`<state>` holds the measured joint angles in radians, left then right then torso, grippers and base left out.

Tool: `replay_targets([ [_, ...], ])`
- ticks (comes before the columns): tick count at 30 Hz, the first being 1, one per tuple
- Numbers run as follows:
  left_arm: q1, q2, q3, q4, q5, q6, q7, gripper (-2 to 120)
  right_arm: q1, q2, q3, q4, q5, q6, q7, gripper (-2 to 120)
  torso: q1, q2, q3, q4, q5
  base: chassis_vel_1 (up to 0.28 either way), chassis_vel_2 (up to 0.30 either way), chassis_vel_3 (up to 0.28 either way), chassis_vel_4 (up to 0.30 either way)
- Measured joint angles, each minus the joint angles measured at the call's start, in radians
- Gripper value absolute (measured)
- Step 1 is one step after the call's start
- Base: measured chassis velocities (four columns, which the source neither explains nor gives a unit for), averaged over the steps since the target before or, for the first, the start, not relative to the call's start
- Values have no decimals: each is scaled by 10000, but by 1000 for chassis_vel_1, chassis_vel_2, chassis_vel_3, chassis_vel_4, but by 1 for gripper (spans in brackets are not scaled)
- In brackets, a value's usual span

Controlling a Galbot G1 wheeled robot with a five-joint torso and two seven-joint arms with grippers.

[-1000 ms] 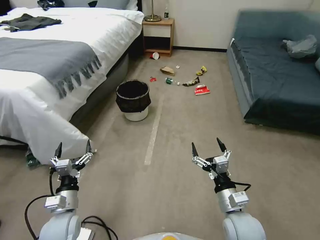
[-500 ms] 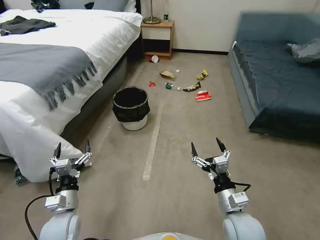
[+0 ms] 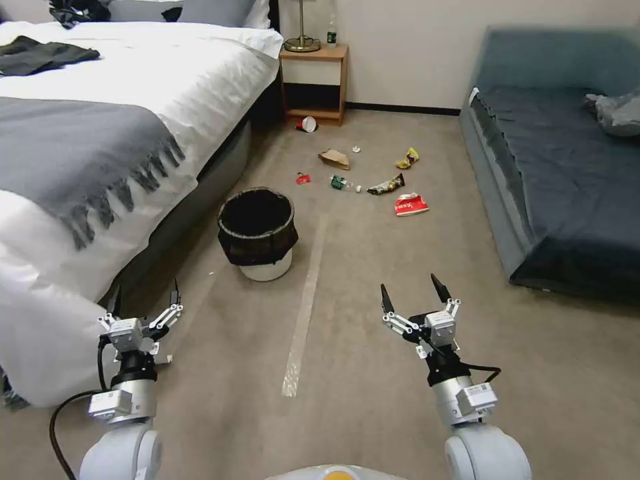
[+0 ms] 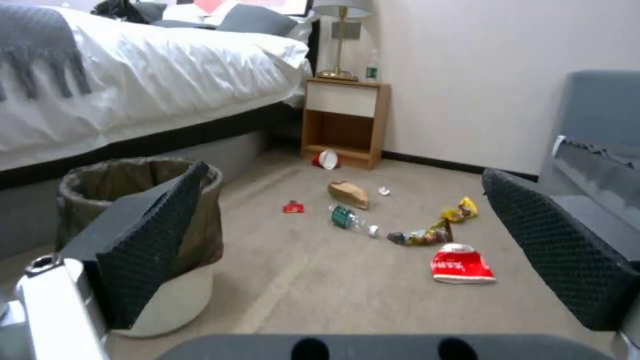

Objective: Pick up the trash can from the floor.

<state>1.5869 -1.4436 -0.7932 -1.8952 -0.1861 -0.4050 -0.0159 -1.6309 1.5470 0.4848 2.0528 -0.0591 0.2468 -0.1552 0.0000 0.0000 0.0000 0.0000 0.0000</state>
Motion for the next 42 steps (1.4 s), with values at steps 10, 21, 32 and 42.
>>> replay_targets([
  [10,42,37,18,-58,-108,12,0,100,-23,21,-34,23,-7,4,-49,100,0,0,0,1,-2,-149,152,148,-149],
  [21,46,77,75,-144,-112,171,-184,100,-25,-16,-38,24,-5,13,-66,100,0,0,0,0,1,-146,148,156,-154],
  [32,-52,166,278,-317,-476,669,-466,100,107,-50,-55,-93,21,38,-82,100,0,0,0,-1,-1,-153,150,151,-141],
  [42,-192,272,584,-661,-1475,1764,-1011,100,233,-72,-37,-266,-61,435,-99,100,1,-1,1,0,-1,-106,114,100,-103],
])
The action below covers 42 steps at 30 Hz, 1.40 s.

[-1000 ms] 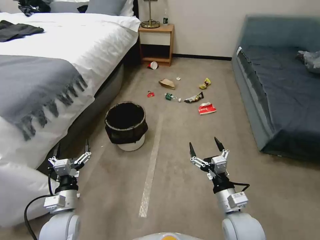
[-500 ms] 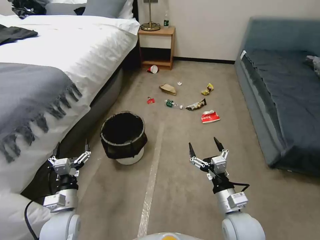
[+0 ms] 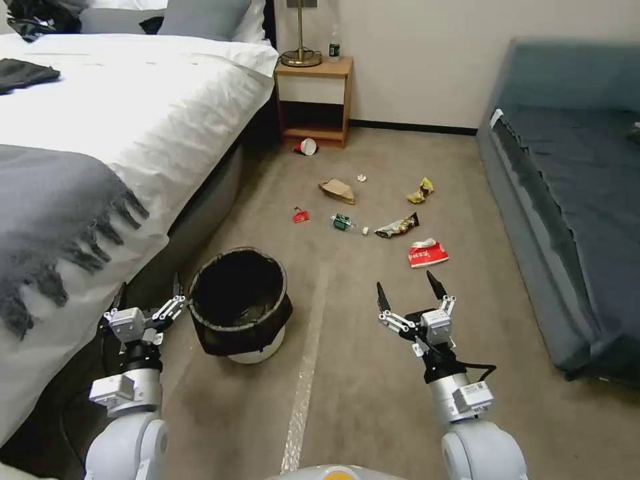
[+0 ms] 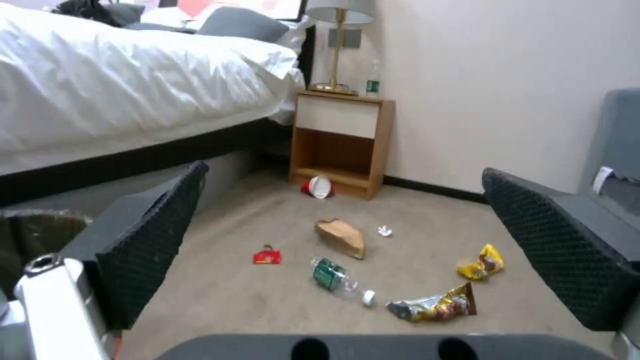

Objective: Pick up the trash can from the floor.

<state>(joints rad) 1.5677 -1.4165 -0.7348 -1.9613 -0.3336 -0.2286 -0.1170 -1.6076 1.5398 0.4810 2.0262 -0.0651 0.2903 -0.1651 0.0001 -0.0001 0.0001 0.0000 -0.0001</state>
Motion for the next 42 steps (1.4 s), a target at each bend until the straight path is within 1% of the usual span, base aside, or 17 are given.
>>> replay_targets([
  [1,0,0,0,0,0,0,0,100,0,0,0,0,0,0,0,100,0,0,0,0,0,0,0,0,0],
  [4,-121,25,101,-180,-557,648,-529,100,-27,-4,1,-39,-21,61,-38,100,-1,0,-1,0,0,0,0,0,0],
  [6,-332,90,158,-470,-1708,2030,-1239,100,-81,0,0,-91,-46,159,-107,100,-2,0,-1,2,0,0,0,0,0],
  [7,-332,90,158,-470,-1708,2030,-1239,100,-81,0,0,-91,-46,159,-107,100,-2,0,-1,2,0,0,0,0,0],
  [9,-650,141,96,-670,-2747,3419,-1627,100,-131,12,-1,-119,-57,239,-176,100,-1,1,-1,-1,0,0,0,0,0],
  [10,-650,141,96,-670,-2747,3419,-1627,100,-131,12,-1,-119,-57,239,-176,100,-1,1,-1,-1,0,0,0,0,0],
  [12,-1038,160,-18,-783,-3816,4580,-1863,100,-174,13,1,-120,-61,303,-238,100,-1,1,-1,-1,1,0,0,0,0],
  [13,-1038,160,-18,-783,-3816,4580,-1863,100,-174,13,1,-120,-61,303,-238,100,-1,1,-1,-1,1,0,0,0,0],
  [15,-1390,143,-146,-831,-4534,5609,-1913,100,-232,13,12,-120,-61,337,-296,100,-1,1,-1,0,1,0,0,0,0],
  [16,-1390,143,-146,-831,-4534,5609,-1913,100,-232,13,12,-120,-61,337,-296,100,-1,1,-1,0,1,0,0,0,0],
  [17,-1547,118,-206,-864,-4834,6320,-1936,100,-248,15,31,-103,-59,349,-311,100,-1,1,-1,0,1,0,0,0,0],
  [18,-1547,118,-206,-864,-4834,6320,-1936,100,-248,15,31,-103,-59,349,-311,100,-1,1,-1,0,1,0,0,0,0],
  [20,-1708,71,-221,-814,-4921,7029,-2035,100,-264,28,57,-48,-54,360,-336,100,-1,1,-1,-1,1,0,0,0,0],
  [23,-1778,41,-221,-580,-4830,7337,-2226,100,-274,38,86,-29,-47,361,-370,100,0,1,0,0,-2,0,0,0,0],
  [37,-2135,-39,-275,464,-5094,7504,-2350,100,-306,58,118,-149,9,575,-563,100,-1,1,-1,0,0,0,0,0,0],
  [41,-2282,-118,-262,957,-5160,7533,-2296,91,-347,37,149,-125,37,613,-622,100,0,0,-1,0,0,0,0,0,0],
  [42,-2306,-130,-265,1057,-5193,7529,-2250,85,-361,32,153,-116,41,627,-640,100,-1,1,0,0,0,0,0,0,0],
])
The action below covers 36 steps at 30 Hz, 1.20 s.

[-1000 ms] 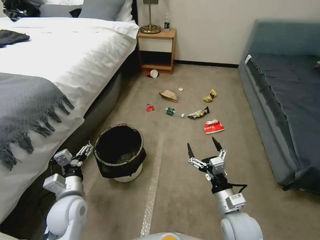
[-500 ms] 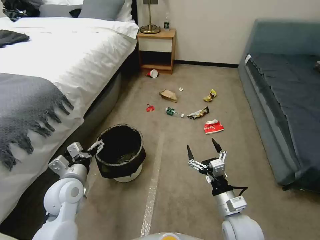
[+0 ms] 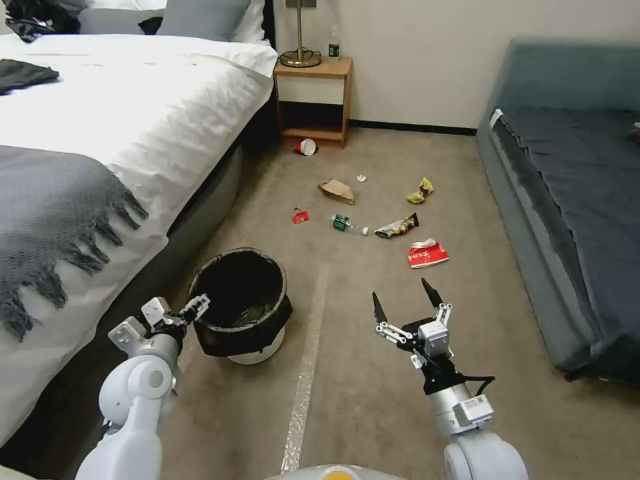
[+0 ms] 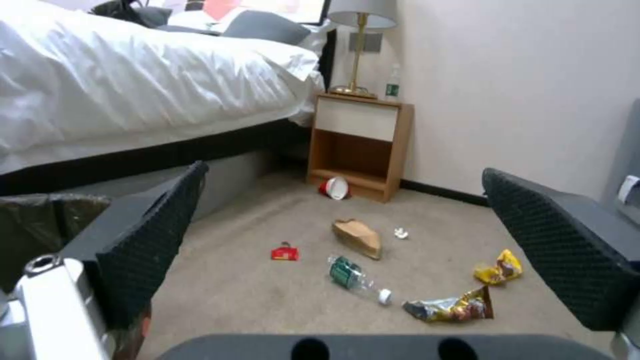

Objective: Pick up the trash can from the floor.

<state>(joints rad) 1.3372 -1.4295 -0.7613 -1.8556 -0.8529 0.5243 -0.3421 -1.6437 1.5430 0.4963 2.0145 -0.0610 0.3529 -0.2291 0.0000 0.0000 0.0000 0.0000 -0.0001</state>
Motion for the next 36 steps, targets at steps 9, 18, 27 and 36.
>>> replay_targets([
  [9,-9,-102,20,135,-129,-71,71,57,-31,12,-23,-12,4,115,-106,100,0,0,0,0,1,0,0,0,0],
  [18,36,-112,37,215,118,-278,215,27,-6,-27,1,74,35,108,-150,100,0,0,0,0,1,0,0,0,0],
  [27,109,-149,25,353,380,-641,363,4,-13,-24,-17,102,35,81,-170,100,0,0,0,1,0,0,0,0,0],
  [36,463,-84,54,-70,1458,-1476,874,4,-34,-28,-9,133,33,84,-207,100,0,0,0,1,-1,0,0,0,0],
])
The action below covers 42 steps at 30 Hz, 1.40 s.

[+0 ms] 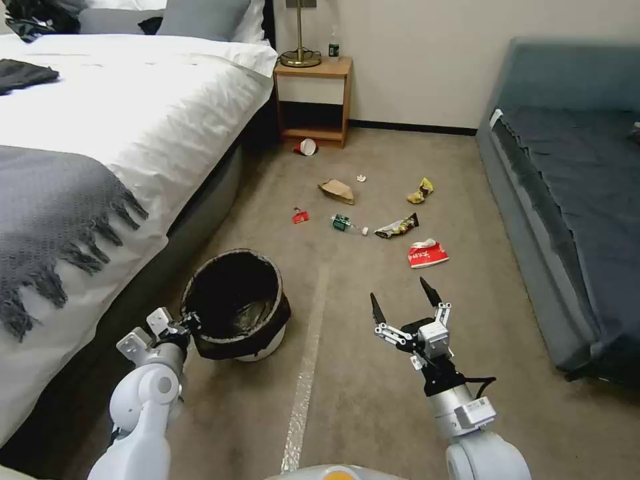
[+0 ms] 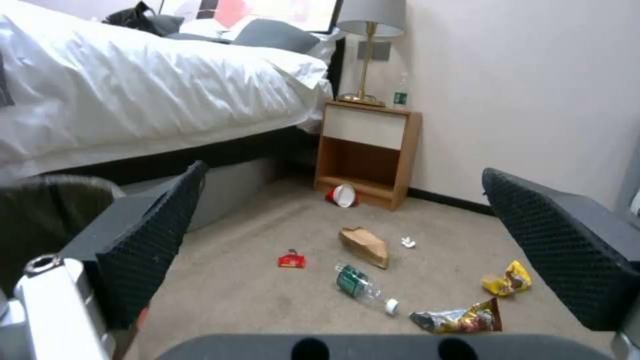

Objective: Pick up the trash can from the floor.

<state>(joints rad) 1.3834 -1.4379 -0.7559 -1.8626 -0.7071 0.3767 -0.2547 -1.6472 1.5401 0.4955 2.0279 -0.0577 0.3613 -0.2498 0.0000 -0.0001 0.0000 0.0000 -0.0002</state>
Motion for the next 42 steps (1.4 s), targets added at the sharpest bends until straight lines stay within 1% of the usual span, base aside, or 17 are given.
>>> replay_targets([
  [1,177,71,28,-328,302,-116,145,4,0,-3,4,3,2,0,0,100,0,0,-1,0,3,0,0,0,0],
  [2,177,71,28,-328,302,-116,145,4,0,-3,4,3,2,0,0,100,0,0,-1,0,3,0,0,0,0],
  [4,483,182,77,-828,710,-193,430,4,18,-1,7,3,11,-1,0,100,0,0,0,0,1,0,0,0,0],
  [5,483,182,77,-828,710,-193,430,4,18,-1,7,3,11,-1,0,100,0,0,0,0,1,0,0,0,0],
  [7,920,304,125,-1522,1093,-232,693,3,68,13,3,-12,34,-3,70,100,0,0,0,0,2,0,0,0,0],
  [8,920,304,125,-1522,1093,-232,693,3,68,13,3,-12,34,-3,70,100,0,0,0,0,2,0,0,0,0],
  [10,1181,344,176,-1883,1346,-345,805,3,117,26,-19,-33,48,-8,213,100,0,0,0,0,3,0,0,0,0],
  [11,1181,344,176,-1883,1346,-345,805,3,117,26,-19,-33,48,-8,213,100,0,0,0,0,3,0,0,0,0],
  [13,1524,362,244,-2304,1731,-566,1064,3,154,31,-41,-20,134,-155,457,100,0,0,0,1,3,0,0,0,0],
  [14,1524,362,244,-2304,1731,-566,1064,3,154,31,-41,-20,134,-155,457,100,0,0,0,1,3,0,0,0,0],
  [16,1736,360,317,-2547,1985,-743,1161,3,172,18,-45,5,249,-262,554,100,0,0,0,-1,3,0,0,0,0],
  [24,1905,262,492,-2785,2312,-933,1296,3,226,12,-46,11,294,-268,581,100,0,0,0,0,1,0,0,0,0],
  [36,1903,253,494,-2793,2328,-1005,1288,3,220,32,-51,23,299,-274,572,100,0,0,0,0,2,0,0,0,0],
  [42,1878,236,486,-2669,2314,-1074,1305,3,183,35,-35,24,275,-274,506,100,0,0,0,0,2,0,0,0,0],
])
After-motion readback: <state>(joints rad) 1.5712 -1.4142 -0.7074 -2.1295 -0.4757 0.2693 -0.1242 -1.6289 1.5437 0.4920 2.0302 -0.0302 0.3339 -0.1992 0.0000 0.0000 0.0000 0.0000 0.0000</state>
